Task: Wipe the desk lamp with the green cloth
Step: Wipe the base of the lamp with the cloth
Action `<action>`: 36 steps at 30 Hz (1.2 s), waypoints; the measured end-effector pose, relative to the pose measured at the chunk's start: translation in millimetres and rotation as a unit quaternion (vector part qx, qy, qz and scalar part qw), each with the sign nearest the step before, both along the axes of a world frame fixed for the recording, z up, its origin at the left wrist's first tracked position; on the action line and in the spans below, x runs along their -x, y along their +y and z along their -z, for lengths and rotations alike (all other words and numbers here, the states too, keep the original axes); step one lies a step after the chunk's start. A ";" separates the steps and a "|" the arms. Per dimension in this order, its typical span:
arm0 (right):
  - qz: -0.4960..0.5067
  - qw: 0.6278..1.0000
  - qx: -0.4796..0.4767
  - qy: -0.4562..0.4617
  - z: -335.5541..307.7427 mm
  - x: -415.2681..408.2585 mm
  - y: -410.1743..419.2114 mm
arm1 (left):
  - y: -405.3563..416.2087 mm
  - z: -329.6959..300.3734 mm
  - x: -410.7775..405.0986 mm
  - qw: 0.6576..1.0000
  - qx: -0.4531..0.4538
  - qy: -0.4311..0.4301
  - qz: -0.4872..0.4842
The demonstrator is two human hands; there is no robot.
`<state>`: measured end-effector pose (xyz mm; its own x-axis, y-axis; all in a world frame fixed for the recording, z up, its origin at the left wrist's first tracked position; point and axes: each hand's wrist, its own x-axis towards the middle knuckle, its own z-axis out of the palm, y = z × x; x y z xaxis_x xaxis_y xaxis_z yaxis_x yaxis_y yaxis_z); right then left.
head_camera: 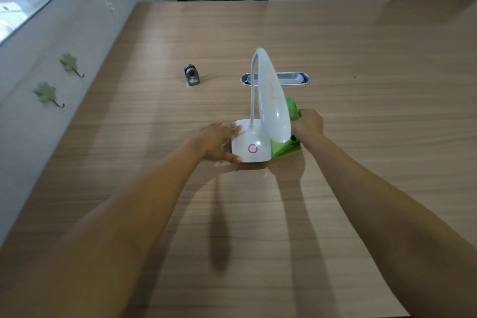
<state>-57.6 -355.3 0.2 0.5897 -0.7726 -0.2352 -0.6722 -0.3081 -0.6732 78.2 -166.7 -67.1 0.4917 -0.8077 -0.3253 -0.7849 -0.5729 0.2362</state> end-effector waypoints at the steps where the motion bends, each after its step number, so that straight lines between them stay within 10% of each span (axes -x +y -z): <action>1: 0.012 0.999 -0.023 -0.025 -2.7 -1.7 -1.2 | -0.4 0.2 -0.2 1.000 0.003 0.002 0.002; 5: -0.032 0.987 -0.132 -0.086 3.2 -5.1 12.6 | -1.3 -4.6 2.0 1.000 -0.006 -0.006 0.012; 10: -0.023 0.999 0.038 0.005 5.4 4.7 1.8 | -0.4 -3.3 0.0 1.000 -0.005 0.004 -0.001; 16: -0.040 0.990 -0.114 -0.075 -6.0 -4.3 19.4 | -1.4 1.1 -2.7 0.999 0.000 -0.023 0.022; 24: -0.065 0.990 0.127 0.001 4.6 21.4 0.7 | -0.5 0.3 -3.4 1.000 -0.007 -0.001 -0.002; 36: -0.440 0.853 0.276 0.063 33.6 32.1 32.9 | -1.3 -6.9 1.0 0.999 -0.003 -0.032 0.038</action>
